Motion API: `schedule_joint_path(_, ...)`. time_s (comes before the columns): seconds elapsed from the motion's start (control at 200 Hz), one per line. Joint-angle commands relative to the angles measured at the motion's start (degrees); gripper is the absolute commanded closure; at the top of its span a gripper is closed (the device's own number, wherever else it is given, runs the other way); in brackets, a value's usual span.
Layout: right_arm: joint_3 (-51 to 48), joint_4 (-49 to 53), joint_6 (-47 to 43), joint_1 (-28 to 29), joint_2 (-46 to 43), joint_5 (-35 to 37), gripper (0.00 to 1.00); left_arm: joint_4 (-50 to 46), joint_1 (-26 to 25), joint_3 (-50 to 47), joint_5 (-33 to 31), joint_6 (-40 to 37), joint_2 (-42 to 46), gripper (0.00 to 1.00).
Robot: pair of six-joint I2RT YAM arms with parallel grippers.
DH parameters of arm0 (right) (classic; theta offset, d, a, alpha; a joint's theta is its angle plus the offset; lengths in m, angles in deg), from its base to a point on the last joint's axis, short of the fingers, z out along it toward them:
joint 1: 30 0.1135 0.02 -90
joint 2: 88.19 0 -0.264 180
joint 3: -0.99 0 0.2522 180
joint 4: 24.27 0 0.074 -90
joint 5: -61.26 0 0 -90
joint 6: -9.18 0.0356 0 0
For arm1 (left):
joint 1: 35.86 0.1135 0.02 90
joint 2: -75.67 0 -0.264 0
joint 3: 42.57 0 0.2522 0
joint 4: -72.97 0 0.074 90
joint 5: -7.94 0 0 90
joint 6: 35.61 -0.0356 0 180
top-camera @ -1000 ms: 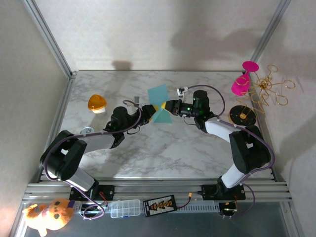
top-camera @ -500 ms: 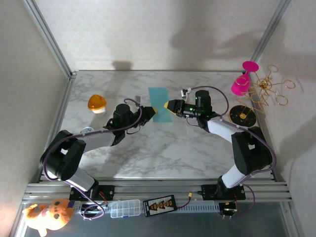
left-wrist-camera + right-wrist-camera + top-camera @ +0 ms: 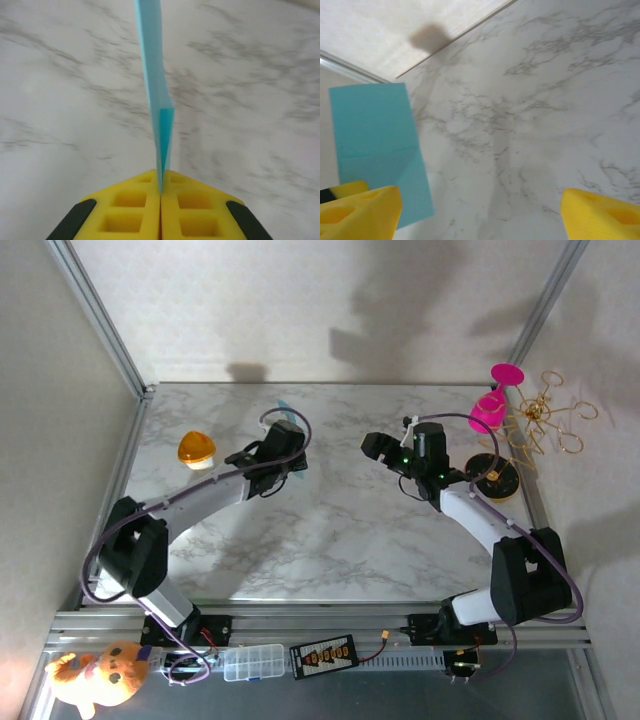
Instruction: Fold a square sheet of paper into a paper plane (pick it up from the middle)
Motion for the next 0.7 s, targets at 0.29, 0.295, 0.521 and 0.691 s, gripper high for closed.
schedule_joint_path(0.29,-2.5,3.6,1.0,-0.5,-3.0,11.2,0.16,-27.2,-7.8,14.0,-24.8,-3.5,-21.3,0.89)
schedule_joint_path(0.295,-2.5,3.6,1.1,-0.5,-3.0,11.3,0.16,-27.0,-7.8,14.0,-24.4,-3.4,-21.4,0.89)
schedule_joint_path(0.521,-3.9,3.8,3.8,-1.9,-3.8,11.9,0.17,-13.8,-7.4,10.7,0.8,-3.5,-23.0,0.64)
schedule_joint_path(0.691,-2.8,3.4,2.7,-1.9,-1.2,8.3,0.21,-6.1,-4.9,6.5,12.8,-1.4,-18.0,0.54)
